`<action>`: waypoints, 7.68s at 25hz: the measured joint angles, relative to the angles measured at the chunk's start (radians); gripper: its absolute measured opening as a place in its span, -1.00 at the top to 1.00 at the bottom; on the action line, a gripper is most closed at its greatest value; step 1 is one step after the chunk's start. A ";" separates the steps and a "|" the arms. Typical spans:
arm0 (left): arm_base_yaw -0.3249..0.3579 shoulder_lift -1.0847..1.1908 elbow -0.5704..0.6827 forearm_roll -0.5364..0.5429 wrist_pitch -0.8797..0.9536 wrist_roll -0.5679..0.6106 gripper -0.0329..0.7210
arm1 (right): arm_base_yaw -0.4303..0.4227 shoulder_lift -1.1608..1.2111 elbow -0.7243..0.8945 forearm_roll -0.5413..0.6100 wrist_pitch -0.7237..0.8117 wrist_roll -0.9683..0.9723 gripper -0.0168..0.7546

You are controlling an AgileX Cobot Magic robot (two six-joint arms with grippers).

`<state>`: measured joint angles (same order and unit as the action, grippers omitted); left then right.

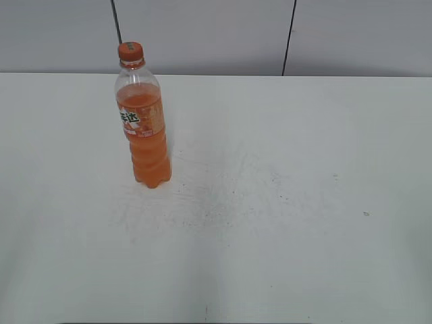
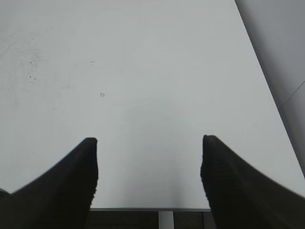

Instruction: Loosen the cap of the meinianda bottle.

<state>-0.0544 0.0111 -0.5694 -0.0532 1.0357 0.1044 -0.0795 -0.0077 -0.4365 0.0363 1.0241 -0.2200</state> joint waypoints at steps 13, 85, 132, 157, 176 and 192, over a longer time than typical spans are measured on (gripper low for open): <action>0.000 0.000 0.000 0.000 0.000 0.000 -0.33 | 0.000 0.000 0.000 0.000 0.000 0.000 -0.36; 0.124 2.060 -0.399 1.533 -2.241 -0.659 -0.85 | 0.000 0.000 0.000 -0.001 0.000 0.000 -0.36; -0.315 2.199 -0.709 1.461 -2.200 -0.768 -0.19 | 0.000 0.000 0.000 -0.001 0.000 0.000 -0.36; -0.319 2.274 -0.719 1.480 -2.185 -0.772 -0.19 | 0.000 0.000 0.000 -0.001 0.000 0.000 -0.36; -0.320 2.274 -0.720 1.482 -2.183 -0.774 -0.19 | 0.000 0.000 -0.006 -0.011 -0.007 0.008 -0.36; -0.321 2.274 -0.720 1.486 -2.184 -0.774 -0.19 | 0.000 0.725 -0.474 0.107 0.058 0.035 -0.36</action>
<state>-0.3753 2.2853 -1.2898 1.4331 -1.1482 -0.6701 -0.0795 0.7176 -0.9107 0.1434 1.0824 -0.1855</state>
